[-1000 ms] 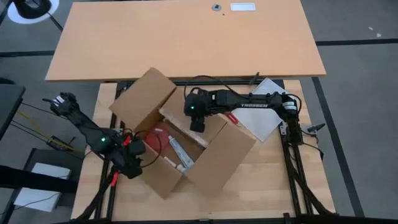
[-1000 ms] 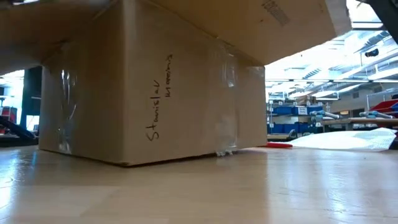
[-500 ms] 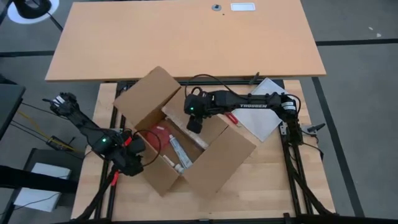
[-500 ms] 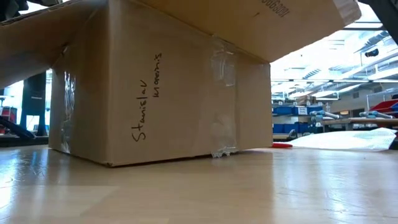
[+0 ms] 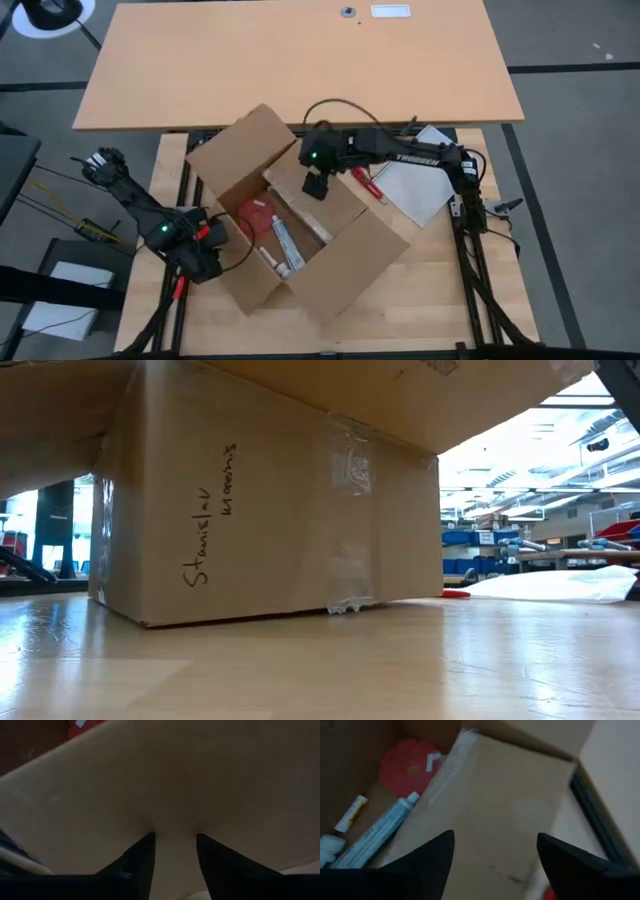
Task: Unpack boxes
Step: Open the cardboard box using the red cutter
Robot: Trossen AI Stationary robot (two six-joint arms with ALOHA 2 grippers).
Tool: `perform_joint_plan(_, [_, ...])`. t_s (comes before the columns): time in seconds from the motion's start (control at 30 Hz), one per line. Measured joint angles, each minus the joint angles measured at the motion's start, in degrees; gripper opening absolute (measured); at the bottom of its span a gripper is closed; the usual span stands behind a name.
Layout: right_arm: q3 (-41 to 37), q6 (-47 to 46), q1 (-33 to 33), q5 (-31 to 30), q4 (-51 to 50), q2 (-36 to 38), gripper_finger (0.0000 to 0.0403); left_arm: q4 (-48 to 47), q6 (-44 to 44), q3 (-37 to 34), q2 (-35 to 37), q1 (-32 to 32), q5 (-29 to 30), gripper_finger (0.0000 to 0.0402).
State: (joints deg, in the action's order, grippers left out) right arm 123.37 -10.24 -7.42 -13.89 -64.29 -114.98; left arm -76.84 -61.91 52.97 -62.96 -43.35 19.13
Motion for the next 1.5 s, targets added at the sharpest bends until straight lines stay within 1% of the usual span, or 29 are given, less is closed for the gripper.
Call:
perform_joint_plan(0.1, [0.66,0.28,-2.03,-1.20,-2.88,0.11,0.0282,-2.49,0.02,0.00,0.00,-0.96,-0.80,0.0156])
perform_joint_plan(0.2, [0.52,-0.66,-4.30,-1.38,-8.33,-0.11,0.0275,-5.11,-0.32,0.55,-0.02,-1.40,-2.86,0.0156])
perform_joint_plan(0.3, [-1.23,-2.60,-5.82,2.17,-9.12,-0.07,0.0268,-7.43,-2.11,3.97,-0.04,-1.40,-3.14,0.0156])
perform_joint_plan(0.37, [-2.35,-3.26,-6.19,3.82,-9.75,-0.29,0.0264,-9.74,-3.54,7.29,-0.04,-1.40,-1.46,0.0156])
perform_joint_plan(0.47, [-4.16,-3.77,-6.19,3.57,-10.30,-0.15,0.0258,-11.93,-6.21,12.24,0.02,-1.40,2.97,0.0156])
perform_joint_plan(0.53, [-5.56,-4.78,-6.21,3.43,-10.22,-0.18,0.0254,-11.74,-7.43,15.01,0.02,-1.40,7.11,0.0156])
perform_joint_plan(0.63, [-7.15,-4.93,-6.18,3.37,-9.95,-0.20,0.0249,-9.09,-7.75,18.14,0.02,-1.37,14.36,0.0156])
perform_joint_plan(0.77, [-7.97,-1.51,-6.29,3.60,-10.04,-0.20,0.0244,-2.50,-7.63,20.33,0.06,-0.81,25.50,0.0156])
perform_joint_plan(0.83, [-7.97,1.51,-6.65,4.23,-9.58,-0.20,0.0242,0.76,-6.50,20.31,-0.06,0.50,29.54,0.0156])
perform_joint_plan(0.87, [-8.00,3.07,-6.94,4.55,-9.47,-0.20,0.0241,2.23,-5.55,20.09,-0.26,1.55,30.47,0.0156])
perform_joint_plan(0.97, [-8.00,7.13,-8.19,5.11,-10.84,0.14,0.0239,5.00,-2.40,19.75,-1.84,6.37,29.57,0.0156])
perform_joint_plan(1.03, [-8.03,8.90,-9.27,5.38,-12.52,0.66,0.0237,7.03,0.41,19.74,-3.63,10.04,26.82,0.0156])
perform_joint_plan(1.17, [-8.06,11.68,-11.65,8.64,-14.45,1.93,0.0235,11.76,8.50,19.67,-8.90,16.80,20.26,0.0156])
perform_joint_plan(1.23, [-8.06,12.76,-12.66,9.42,-14.42,3.16,0.0235,15.12,11.41,19.65,-11.95,19.53,18.17,0.0156])
perform_joint_plan(1.3, [-8.06,12.88,-13.55,10.49,-13.55,4.59,0.0236,18.08,13.65,19.65,-14.60,21.64,17.23,0.0156])
perform_joint_plan(1.37, [-8.06,11.66,-14.49,13.04,-12.42,5.84,0.0235,20.42,15.23,19.65,-17.24,23.58,17.09,0.0156])
perform_joint_plan(1.43, [-8.06,11.11,-15.13,15.08,-12.23,6.67,0.0233,20.55,16.35,19.65,-19.81,24.92,15.90,0.0156])
perform_joint_plan(1.5, [-8.06,11.58,-15.43,14.74,-12.81,7.10,0.0231,19.48,16.76,19.64,-21.88,25.75,13.50,0.0156])
